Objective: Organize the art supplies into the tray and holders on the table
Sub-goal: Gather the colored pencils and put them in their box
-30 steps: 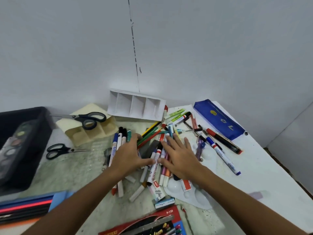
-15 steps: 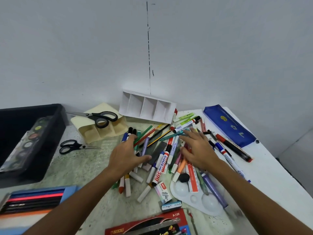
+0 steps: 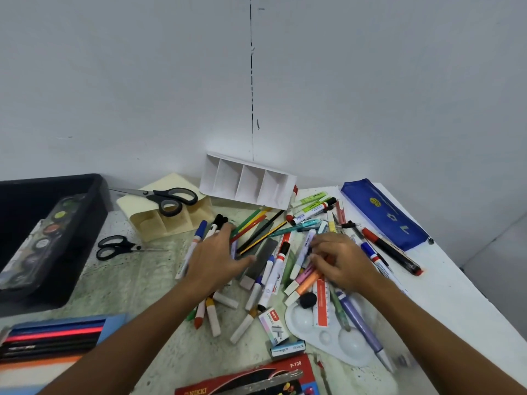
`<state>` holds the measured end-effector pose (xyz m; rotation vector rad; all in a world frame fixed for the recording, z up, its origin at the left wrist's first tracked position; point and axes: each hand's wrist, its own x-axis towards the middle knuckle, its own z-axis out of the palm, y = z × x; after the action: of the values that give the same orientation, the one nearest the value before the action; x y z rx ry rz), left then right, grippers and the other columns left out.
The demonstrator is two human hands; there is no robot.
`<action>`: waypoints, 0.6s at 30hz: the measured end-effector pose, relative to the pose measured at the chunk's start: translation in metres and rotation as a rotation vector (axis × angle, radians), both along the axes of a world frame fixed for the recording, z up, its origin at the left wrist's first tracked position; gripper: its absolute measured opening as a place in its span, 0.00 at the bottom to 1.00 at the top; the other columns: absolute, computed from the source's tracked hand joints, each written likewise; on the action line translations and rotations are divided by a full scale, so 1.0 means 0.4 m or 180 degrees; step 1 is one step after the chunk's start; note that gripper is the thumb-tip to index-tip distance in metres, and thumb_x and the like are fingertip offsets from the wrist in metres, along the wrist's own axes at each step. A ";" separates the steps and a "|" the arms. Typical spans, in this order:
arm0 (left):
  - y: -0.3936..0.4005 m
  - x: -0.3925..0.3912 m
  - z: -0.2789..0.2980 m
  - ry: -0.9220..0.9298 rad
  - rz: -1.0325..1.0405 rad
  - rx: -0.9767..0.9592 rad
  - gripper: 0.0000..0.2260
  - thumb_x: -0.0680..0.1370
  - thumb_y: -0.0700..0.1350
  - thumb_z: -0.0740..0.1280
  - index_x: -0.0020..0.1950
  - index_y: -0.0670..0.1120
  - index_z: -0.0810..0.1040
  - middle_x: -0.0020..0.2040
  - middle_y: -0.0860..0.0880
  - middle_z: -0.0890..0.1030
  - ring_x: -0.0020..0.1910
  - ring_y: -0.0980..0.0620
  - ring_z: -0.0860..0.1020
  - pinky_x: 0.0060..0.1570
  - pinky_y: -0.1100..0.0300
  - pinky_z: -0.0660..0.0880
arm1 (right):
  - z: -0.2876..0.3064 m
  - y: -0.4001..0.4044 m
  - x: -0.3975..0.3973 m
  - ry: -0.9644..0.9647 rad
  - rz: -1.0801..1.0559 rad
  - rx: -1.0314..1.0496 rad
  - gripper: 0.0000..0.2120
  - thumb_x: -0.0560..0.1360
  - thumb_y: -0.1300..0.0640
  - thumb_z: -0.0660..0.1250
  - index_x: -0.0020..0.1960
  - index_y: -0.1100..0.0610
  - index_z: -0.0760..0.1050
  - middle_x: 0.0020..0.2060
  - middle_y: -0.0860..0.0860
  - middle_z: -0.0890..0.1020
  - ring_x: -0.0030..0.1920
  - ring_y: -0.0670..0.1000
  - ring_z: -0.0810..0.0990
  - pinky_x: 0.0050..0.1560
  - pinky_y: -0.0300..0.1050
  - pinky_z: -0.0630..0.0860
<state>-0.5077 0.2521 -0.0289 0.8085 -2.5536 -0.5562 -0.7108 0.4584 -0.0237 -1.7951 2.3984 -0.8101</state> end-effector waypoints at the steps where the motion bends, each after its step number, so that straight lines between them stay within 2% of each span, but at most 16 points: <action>1: 0.017 -0.015 0.006 0.0003 -0.0083 0.0025 0.35 0.66 0.72 0.68 0.63 0.49 0.69 0.45 0.55 0.77 0.42 0.55 0.77 0.40 0.59 0.78 | 0.003 0.002 0.001 0.0009 -0.0057 -0.0046 0.17 0.76 0.47 0.60 0.45 0.56 0.82 0.43 0.48 0.83 0.47 0.45 0.79 0.56 0.52 0.76; 3: 0.051 -0.045 0.014 -0.0174 -0.0231 0.0070 0.40 0.63 0.77 0.64 0.64 0.51 0.66 0.46 0.54 0.78 0.42 0.55 0.78 0.41 0.58 0.79 | 0.005 0.002 0.002 0.0010 -0.0189 -0.0133 0.16 0.76 0.47 0.59 0.45 0.57 0.81 0.42 0.48 0.82 0.46 0.46 0.77 0.54 0.52 0.76; 6: 0.077 -0.079 0.007 -0.0485 -0.0304 -0.0005 0.39 0.62 0.75 0.68 0.63 0.52 0.65 0.50 0.54 0.77 0.47 0.52 0.77 0.44 0.59 0.76 | -0.007 0.004 -0.001 0.0168 -0.0262 0.0028 0.14 0.76 0.52 0.65 0.57 0.57 0.81 0.57 0.51 0.81 0.59 0.49 0.76 0.64 0.52 0.71; 8: 0.068 -0.080 0.000 -0.0519 -0.0264 0.0057 0.38 0.62 0.72 0.72 0.62 0.52 0.65 0.52 0.53 0.77 0.49 0.50 0.78 0.45 0.58 0.76 | -0.012 0.011 -0.010 0.0185 -0.0212 0.0259 0.13 0.77 0.52 0.65 0.59 0.56 0.81 0.63 0.51 0.79 0.63 0.50 0.76 0.67 0.53 0.68; 12: 0.029 -0.059 -0.002 -0.0413 -0.0162 0.0152 0.35 0.64 0.68 0.74 0.62 0.52 0.65 0.50 0.54 0.75 0.45 0.53 0.76 0.42 0.60 0.75 | 0.002 0.022 -0.024 0.0143 -0.0346 0.0405 0.13 0.75 0.55 0.63 0.54 0.57 0.82 0.58 0.51 0.81 0.59 0.49 0.77 0.62 0.59 0.73; 14: 0.026 -0.058 0.003 -0.0365 -0.0146 0.0063 0.34 0.66 0.65 0.74 0.63 0.51 0.66 0.52 0.52 0.78 0.45 0.54 0.75 0.42 0.59 0.76 | 0.009 0.015 -0.014 0.0229 -0.0381 0.0376 0.16 0.74 0.57 0.61 0.58 0.56 0.80 0.61 0.52 0.80 0.64 0.50 0.74 0.67 0.60 0.69; 16: 0.040 -0.065 0.010 -0.0225 -0.0216 0.0078 0.32 0.67 0.66 0.73 0.62 0.51 0.66 0.51 0.52 0.78 0.45 0.53 0.76 0.43 0.58 0.78 | 0.013 0.000 0.012 0.0146 -0.0156 0.0424 0.21 0.74 0.55 0.57 0.65 0.53 0.77 0.68 0.51 0.75 0.71 0.51 0.67 0.73 0.58 0.61; 18: 0.066 -0.077 0.013 -0.0115 -0.0358 0.0164 0.32 0.66 0.67 0.72 0.61 0.52 0.67 0.50 0.55 0.77 0.44 0.54 0.77 0.42 0.59 0.77 | 0.012 -0.013 0.037 0.0143 0.0153 0.0628 0.23 0.75 0.53 0.54 0.67 0.50 0.75 0.71 0.48 0.71 0.74 0.50 0.62 0.73 0.55 0.55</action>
<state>-0.5386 0.2787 -0.0239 0.7015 -2.6400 -0.6504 -0.6958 0.4533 -0.0189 -1.8040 2.3563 -0.5132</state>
